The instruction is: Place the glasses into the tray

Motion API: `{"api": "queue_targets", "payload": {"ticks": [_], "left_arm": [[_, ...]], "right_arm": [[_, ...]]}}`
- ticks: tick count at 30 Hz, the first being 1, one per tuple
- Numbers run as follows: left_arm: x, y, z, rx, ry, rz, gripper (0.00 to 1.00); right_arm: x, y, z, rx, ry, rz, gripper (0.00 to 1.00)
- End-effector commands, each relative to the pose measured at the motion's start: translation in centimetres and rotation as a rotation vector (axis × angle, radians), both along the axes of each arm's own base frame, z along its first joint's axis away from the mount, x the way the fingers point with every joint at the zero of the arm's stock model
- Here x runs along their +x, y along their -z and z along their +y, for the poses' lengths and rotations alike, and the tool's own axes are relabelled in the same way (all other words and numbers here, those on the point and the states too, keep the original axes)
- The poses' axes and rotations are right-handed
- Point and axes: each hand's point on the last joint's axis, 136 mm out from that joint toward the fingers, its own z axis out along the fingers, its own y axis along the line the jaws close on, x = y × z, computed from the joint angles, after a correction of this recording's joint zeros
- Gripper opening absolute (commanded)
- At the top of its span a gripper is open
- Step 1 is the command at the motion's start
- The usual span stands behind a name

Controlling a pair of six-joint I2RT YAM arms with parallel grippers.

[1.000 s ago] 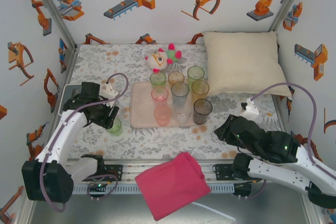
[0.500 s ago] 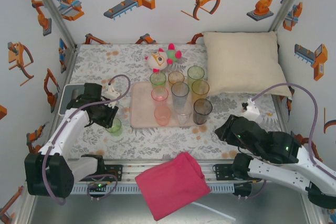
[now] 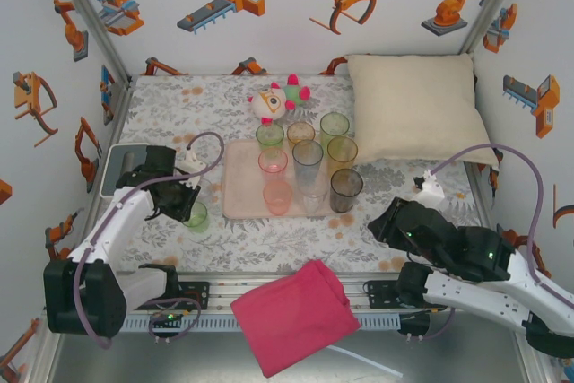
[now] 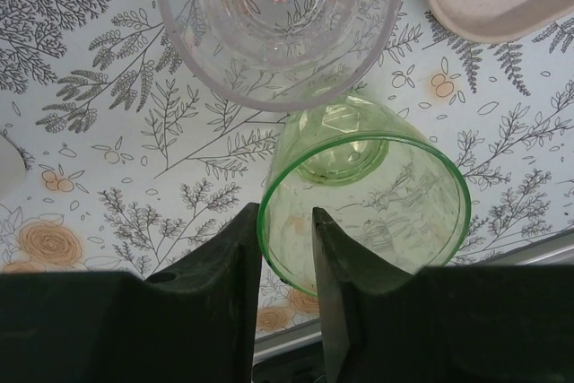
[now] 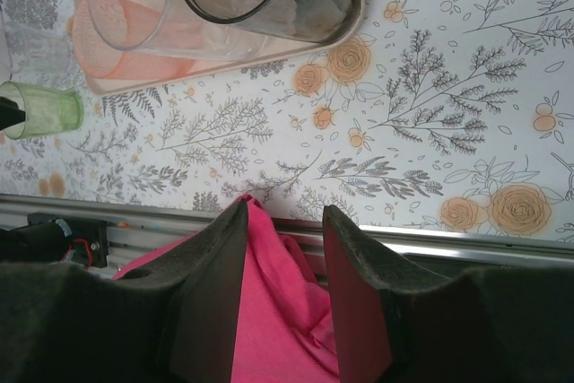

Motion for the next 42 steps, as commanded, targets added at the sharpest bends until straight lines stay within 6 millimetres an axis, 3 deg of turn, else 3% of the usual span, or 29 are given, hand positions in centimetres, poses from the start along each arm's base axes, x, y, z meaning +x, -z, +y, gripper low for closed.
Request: {"api": "queue_targets", "payload": {"ticks": [1, 3, 9, 26, 35, 42], "left_arm": [[-0.5, -0.1, -0.1, -0.011, 0.015, -0.005, 0.30], [-0.7, -0.1, 0.0, -0.009, 0.014, -0.007, 0.23], [-0.9, -0.4, 0.2, 0.003, 0.013, -0.017, 0.18], [-1.5, -2.3, 0.1, -0.006, 0.022, -0.033, 0.09], [-2.0, -4.8, -0.2, -0.030, 0.025, -0.058, 0.09], [-1.9, -8.1, -1.4, -0.059, 0.041, -0.104, 0.10]], "right_arm": [[0.2, 0.2, -0.6, -0.004, 0.035, -0.009, 0.39], [0.2, 0.2, -0.6, -0.003, 0.036, -0.010, 0.39], [0.2, 0.2, -0.7, -0.005, 0.037, -0.009, 0.39], [0.1, 0.4, -0.8, 0.001, 0.040, -0.010, 0.38], [0.1, 0.4, -0.9, 0.003, 0.041, -0.014, 0.39], [0.2, 0.4, -1.0, 0.001, 0.045, -0.018, 0.39]]}}
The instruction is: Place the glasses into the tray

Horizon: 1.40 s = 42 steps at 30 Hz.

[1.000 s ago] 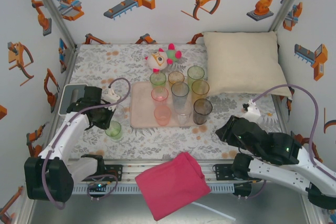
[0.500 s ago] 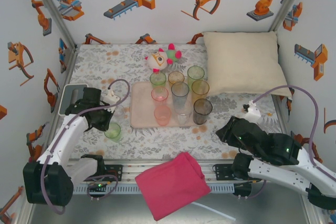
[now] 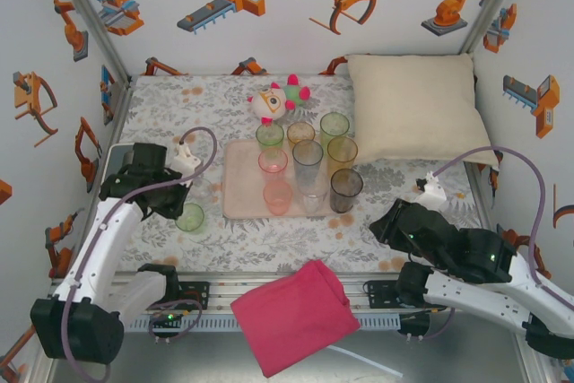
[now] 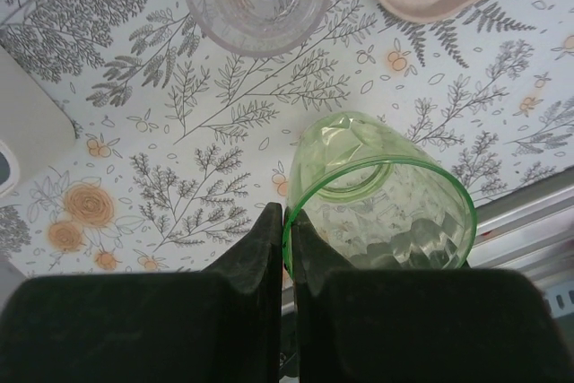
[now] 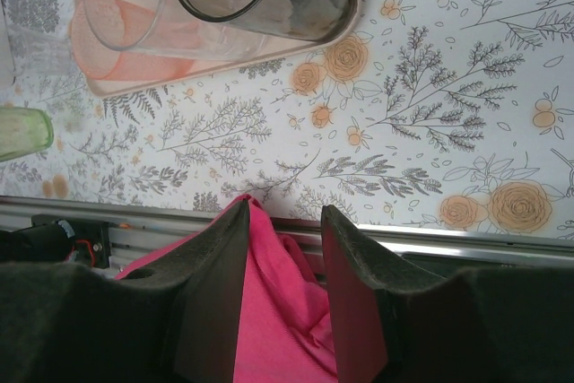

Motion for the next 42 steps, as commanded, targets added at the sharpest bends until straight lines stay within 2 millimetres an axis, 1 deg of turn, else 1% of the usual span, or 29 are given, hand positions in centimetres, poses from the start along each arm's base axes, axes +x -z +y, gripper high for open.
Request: {"api": "queue_targets", "payload": {"ticks": [1, 6, 9, 13, 16, 23, 28, 31, 36, 42], "left_arm": [[-0.5, -2.1, -1.0, -0.029, 0.016, -0.016, 0.10], [-0.4, -3.8, -2.7, -0.031, 0.063, -0.038, 0.10], [0.1, -4.7, -3.7, -0.055, 0.076, -0.043, 0.10], [1.5, -5.3, -4.7, -0.056, 0.095, -0.057, 0.10], [2.6, -5.3, -5.9, -0.045, 0.127, -0.071, 0.10], [4.8, -4.8, -9.2, 0.002, 0.217, -0.099, 0.10], [6.1, -3.5, -11.2, 0.028, 0.267, -0.103, 0.10], [6.7, -2.5, -11.9, 0.038, 0.276, -0.084, 0.10], [7.1, -1.4, -13.0, 0.023, 0.292, -0.063, 0.10], [7.3, 0.0, -13.8, 0.027, 0.306, -0.049, 0.10]], "right_arm": [[0.3, 0.0, -0.7, -0.010, 0.034, -0.021, 0.38], [0.3, 0.0, -0.7, -0.009, 0.033, -0.020, 0.39], [0.3, -0.1, -0.8, -0.006, 0.035, -0.022, 0.38], [0.3, -0.3, -0.8, -0.007, 0.036, -0.026, 0.38], [0.3, -0.3, -0.8, -0.010, 0.037, -0.022, 0.38], [0.3, -0.8, -0.9, -0.010, 0.039, -0.021, 0.38], [0.2, -1.0, -1.0, -0.007, 0.039, -0.021, 0.37], [0.1, -1.0, -1.1, -0.003, 0.039, -0.019, 0.36], [0.0, -1.0, -1.3, -0.002, 0.042, -0.017, 0.36], [0.0, -0.9, -1.3, -0.004, 0.042, -0.013, 0.36]]}}
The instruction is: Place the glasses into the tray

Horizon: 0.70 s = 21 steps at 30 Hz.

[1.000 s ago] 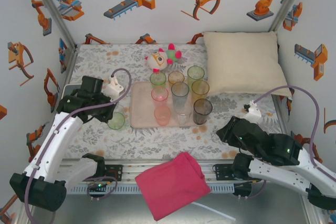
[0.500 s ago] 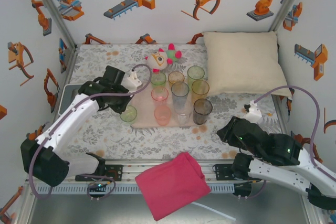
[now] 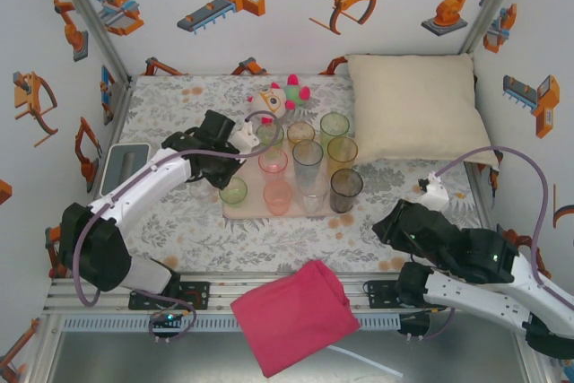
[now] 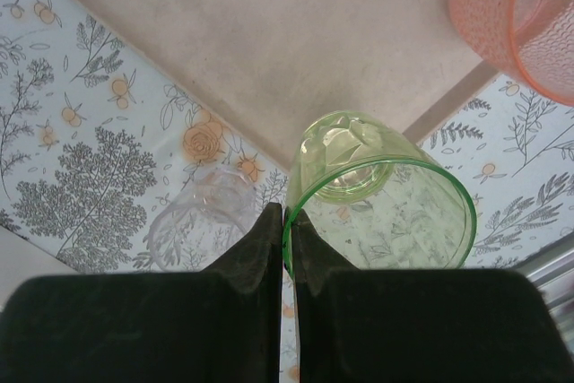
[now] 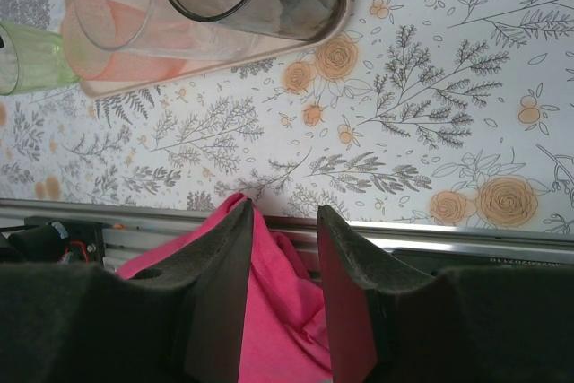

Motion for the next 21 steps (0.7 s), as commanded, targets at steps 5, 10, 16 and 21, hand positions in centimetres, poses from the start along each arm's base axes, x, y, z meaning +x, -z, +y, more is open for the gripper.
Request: {"api": "queue_targets", "payload": {"ticks": [5, 10, 16, 21], "left_arm": [[0.7, 0.8, -1.7, -0.024, 0.018, 0.000, 0.10], [0.5, 1.9, -2.0, -0.007, 0.036, 0.016, 0.10], [-0.1, 3.1, -2.0, 0.002, 0.044, 0.042, 0.11], [-0.4, 4.1, -1.9, 0.010, 0.044, 0.064, 0.11]], "right_arm": [[0.1, -0.7, -0.7, 0.017, 0.034, -0.013, 0.36], [0.0, -0.7, -0.7, 0.019, 0.030, -0.008, 0.35], [-0.1, -0.3, -0.7, 0.015, 0.031, 0.000, 0.35], [0.0, -0.1, -0.6, 0.013, 0.031, 0.001, 0.35]]}}
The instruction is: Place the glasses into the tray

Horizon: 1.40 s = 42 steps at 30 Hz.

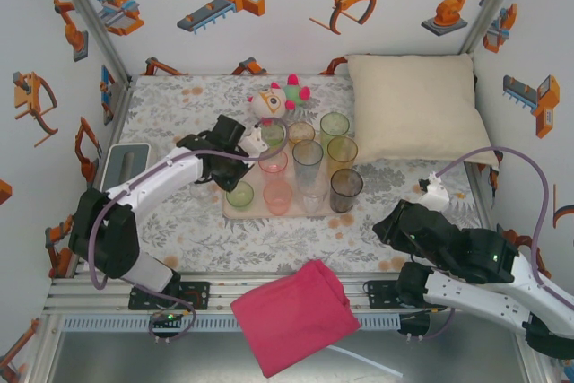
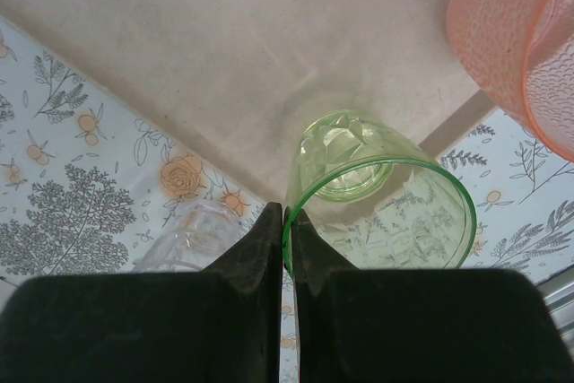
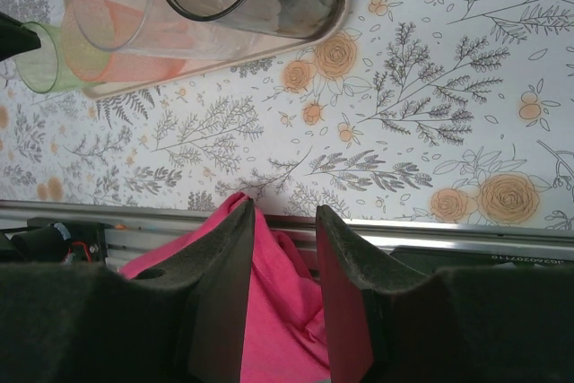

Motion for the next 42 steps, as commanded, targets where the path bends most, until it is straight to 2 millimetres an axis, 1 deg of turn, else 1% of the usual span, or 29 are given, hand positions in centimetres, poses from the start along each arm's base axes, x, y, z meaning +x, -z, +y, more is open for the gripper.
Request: {"api": "queue_targets", "payload": {"ticks": [1, 6, 12, 22, 28, 33, 39, 41, 42], "left_arm": [[-0.5, 0.9, -0.4, -0.007, 0.010, 0.025, 0.11], [-0.4, 1.6, -0.3, 0.007, 0.005, 0.036, 0.11], [-0.4, 1.9, 0.0, 0.022, 0.007, 0.028, 0.11], [-0.4, 2.1, 0.3, 0.037, 0.005, 0.027, 0.19], [-0.3, 1.7, 0.3, 0.040, 0.004, 0.019, 0.25], [-0.2, 0.6, 0.2, 0.032, 0.006, 0.006, 0.30], [0.1, -1.6, 0.4, 0.020, -0.005, -0.032, 0.35], [0.3, -2.6, 0.6, 0.015, -0.034, -0.045, 0.35], [0.3, -3.2, 0.5, 0.007, -0.037, -0.049, 0.37]], "right_arm": [[0.0, -0.1, -0.5, 0.005, 0.022, -0.006, 0.35], [-0.1, 0.0, -0.5, 0.009, 0.018, -0.001, 0.35], [-0.1, 0.0, -0.6, 0.018, 0.020, -0.005, 0.35], [-0.2, 0.2, -0.7, 0.020, 0.018, -0.004, 0.35], [-0.3, 0.3, -0.8, 0.021, 0.019, -0.004, 0.35], [-0.3, 0.4, -0.8, 0.022, 0.018, -0.002, 0.35], [-0.3, 0.2, -0.8, 0.023, 0.018, -0.005, 0.35], [-0.3, 0.3, -0.8, 0.022, 0.017, -0.003, 0.36], [-0.3, 0.3, -0.7, 0.020, 0.017, -0.002, 0.36]]}}
